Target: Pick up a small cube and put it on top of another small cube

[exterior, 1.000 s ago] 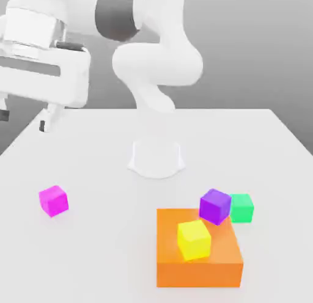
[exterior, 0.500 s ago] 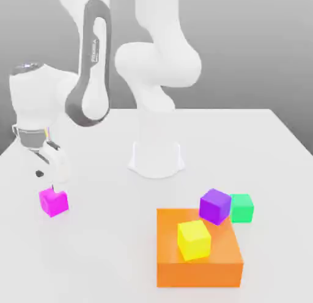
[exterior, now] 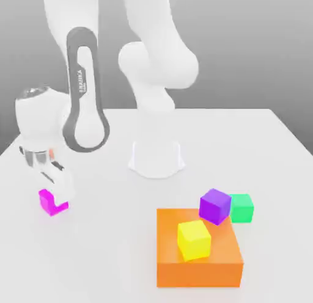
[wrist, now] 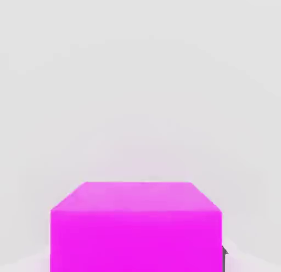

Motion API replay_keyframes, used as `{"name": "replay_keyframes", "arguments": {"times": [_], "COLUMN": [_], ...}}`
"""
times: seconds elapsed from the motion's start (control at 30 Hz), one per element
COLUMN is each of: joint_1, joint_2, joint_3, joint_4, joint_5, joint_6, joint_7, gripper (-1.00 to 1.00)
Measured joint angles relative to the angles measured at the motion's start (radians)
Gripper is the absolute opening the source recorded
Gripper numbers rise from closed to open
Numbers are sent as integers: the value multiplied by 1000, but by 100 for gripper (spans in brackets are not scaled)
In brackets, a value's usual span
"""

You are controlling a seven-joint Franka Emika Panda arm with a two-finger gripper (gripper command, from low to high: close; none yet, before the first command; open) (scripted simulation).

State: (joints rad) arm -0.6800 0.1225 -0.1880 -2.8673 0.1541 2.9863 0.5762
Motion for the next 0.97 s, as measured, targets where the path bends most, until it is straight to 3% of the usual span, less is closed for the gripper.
{"name": "replay_keyframes", "arguments": {"times": [0.1,0.17,0.67,0.87,0.9,0.97], "joint_1": [-16,2,471,501,503,504], "joint_2": [-110,-157,-298,-158,-142,-142], "joint_3": [-21,14,479,532,532,532], "joint_4": [-21,-7,255,251,248,248], "joint_5": [-135,-165,-70,-137,-143,-143], "joint_6": [-86,-143,-538,-403,-384,-384], "joint_7": [95,166,770,882,888,888], "gripper": [-100,-100,-100,-100,100,100]}}
